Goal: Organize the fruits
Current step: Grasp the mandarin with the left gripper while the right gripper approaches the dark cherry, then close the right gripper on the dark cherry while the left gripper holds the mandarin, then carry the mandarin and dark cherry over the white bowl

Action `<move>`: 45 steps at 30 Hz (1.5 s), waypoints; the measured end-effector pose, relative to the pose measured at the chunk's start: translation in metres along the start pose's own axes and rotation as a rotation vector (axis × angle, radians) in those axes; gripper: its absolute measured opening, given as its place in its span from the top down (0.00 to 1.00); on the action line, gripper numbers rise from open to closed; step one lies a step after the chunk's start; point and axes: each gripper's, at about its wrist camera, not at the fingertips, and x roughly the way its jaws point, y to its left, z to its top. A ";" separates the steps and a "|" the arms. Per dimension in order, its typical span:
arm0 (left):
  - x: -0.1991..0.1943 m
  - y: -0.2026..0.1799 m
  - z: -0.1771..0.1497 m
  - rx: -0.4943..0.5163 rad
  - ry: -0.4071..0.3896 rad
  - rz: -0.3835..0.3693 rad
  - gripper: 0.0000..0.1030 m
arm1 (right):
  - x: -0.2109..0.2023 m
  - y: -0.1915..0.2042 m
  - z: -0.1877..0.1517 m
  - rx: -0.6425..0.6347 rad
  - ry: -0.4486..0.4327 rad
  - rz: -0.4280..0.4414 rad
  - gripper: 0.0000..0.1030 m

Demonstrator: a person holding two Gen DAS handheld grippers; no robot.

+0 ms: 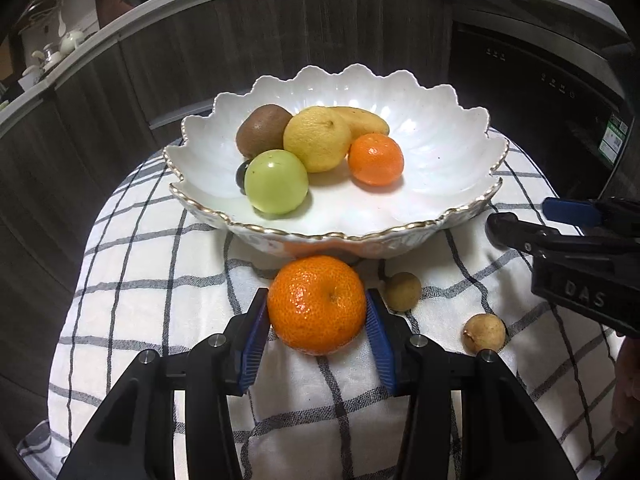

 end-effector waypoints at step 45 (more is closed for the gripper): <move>-0.066 0.013 0.012 -0.025 -0.083 -0.034 0.55 | -0.050 0.017 0.019 -0.002 -0.061 0.101 0.71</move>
